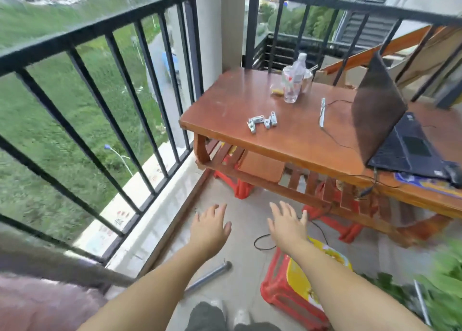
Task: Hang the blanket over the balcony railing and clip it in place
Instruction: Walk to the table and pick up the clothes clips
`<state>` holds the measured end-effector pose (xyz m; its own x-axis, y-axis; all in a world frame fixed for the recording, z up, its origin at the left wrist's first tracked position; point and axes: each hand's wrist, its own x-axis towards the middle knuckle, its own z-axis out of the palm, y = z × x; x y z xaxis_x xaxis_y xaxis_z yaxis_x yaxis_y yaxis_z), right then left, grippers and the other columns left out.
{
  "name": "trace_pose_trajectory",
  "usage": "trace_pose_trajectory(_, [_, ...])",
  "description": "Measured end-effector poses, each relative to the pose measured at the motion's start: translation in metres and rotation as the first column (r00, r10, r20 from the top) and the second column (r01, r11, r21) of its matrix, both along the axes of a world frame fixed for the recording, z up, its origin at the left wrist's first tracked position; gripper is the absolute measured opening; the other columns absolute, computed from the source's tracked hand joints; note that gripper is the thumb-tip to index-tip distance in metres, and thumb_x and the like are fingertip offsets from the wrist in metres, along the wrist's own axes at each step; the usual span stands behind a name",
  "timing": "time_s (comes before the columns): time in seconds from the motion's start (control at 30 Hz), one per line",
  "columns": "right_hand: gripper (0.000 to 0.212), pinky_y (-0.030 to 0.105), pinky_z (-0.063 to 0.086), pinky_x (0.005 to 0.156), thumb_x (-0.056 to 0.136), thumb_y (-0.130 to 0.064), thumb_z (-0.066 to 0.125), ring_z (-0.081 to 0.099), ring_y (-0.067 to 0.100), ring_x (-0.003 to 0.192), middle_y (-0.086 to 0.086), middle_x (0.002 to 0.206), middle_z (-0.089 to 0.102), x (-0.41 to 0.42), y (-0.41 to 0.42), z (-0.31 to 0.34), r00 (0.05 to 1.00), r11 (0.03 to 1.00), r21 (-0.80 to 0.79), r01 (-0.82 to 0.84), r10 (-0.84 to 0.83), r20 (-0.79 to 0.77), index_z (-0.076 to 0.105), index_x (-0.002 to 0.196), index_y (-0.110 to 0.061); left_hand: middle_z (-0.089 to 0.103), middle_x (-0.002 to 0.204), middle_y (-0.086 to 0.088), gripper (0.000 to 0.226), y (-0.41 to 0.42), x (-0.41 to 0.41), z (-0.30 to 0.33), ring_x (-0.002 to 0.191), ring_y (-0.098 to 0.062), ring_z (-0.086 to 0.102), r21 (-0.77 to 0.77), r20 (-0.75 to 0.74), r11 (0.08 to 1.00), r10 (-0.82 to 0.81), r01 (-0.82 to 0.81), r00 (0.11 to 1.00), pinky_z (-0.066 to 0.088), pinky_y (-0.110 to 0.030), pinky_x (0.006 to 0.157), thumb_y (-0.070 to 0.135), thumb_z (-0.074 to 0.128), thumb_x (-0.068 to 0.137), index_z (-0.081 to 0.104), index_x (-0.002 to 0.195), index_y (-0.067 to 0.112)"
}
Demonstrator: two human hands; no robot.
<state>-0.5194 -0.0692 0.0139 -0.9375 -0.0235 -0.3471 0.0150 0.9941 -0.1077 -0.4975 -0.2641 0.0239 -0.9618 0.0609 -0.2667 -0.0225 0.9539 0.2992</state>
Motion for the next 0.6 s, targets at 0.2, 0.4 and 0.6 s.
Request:
trace_pose_trajectory(0.2, [0.051, 0.053, 0.005, 0.115, 0.097, -0.036, 0.025, 0.014, 0.021, 0.143, 0.002, 0.156, 0.014, -0.082, -0.007, -0.005, 0.997, 0.995, -0.065, 0.076, -0.076, 0.001, 0.010, 0.146, -0.028, 0.042, 0.138, -0.006, 0.050, 0.001, -0.093, 0.003, 0.130, -0.026, 0.037, -0.012, 0.019, 0.995, -0.100, 0.100, 0.995, 0.028, -0.038, 0.111, 0.035, 0.038, 0.095, 0.028, 0.141, 0.018])
trace_pose_trajectory(0.4, [0.051, 0.053, 0.010, 0.114, 0.096, -0.031, 0.031, 0.022, 0.023, 0.139, 0.002, 0.151, 0.024, -0.154, 0.005, -0.006, 0.996, 0.991, -0.101, 0.085, -0.086, -0.006, 0.017, 0.144, -0.025, 0.047, 0.131, -0.009, 0.048, 0.018, -0.171, 0.005, 0.124, -0.029, 0.041, 0.035, 0.069, 0.991, -0.133, 0.131, 0.989, 0.036, -0.039, 0.101, 0.033, 0.040, 0.094, 0.031, 0.138, 0.018])
trace_pose_trajectory(0.6, [0.048, 0.053, 0.011, 0.114, 0.094, -0.026, 0.034, 0.024, 0.022, 0.138, 0.003, 0.149, 0.030, -0.268, 0.017, -0.013, 1.000, 0.995, -0.092, 0.030, -0.029, 0.007, 0.026, 0.141, -0.023, 0.048, 0.126, -0.011, 0.044, 0.043, -0.264, 0.003, 0.121, -0.029, 0.043, 0.141, 0.074, 0.990, -0.038, 0.027, 0.997, 0.042, -0.041, 0.096, 0.030, 0.040, 0.094, 0.035, 0.135, 0.013])
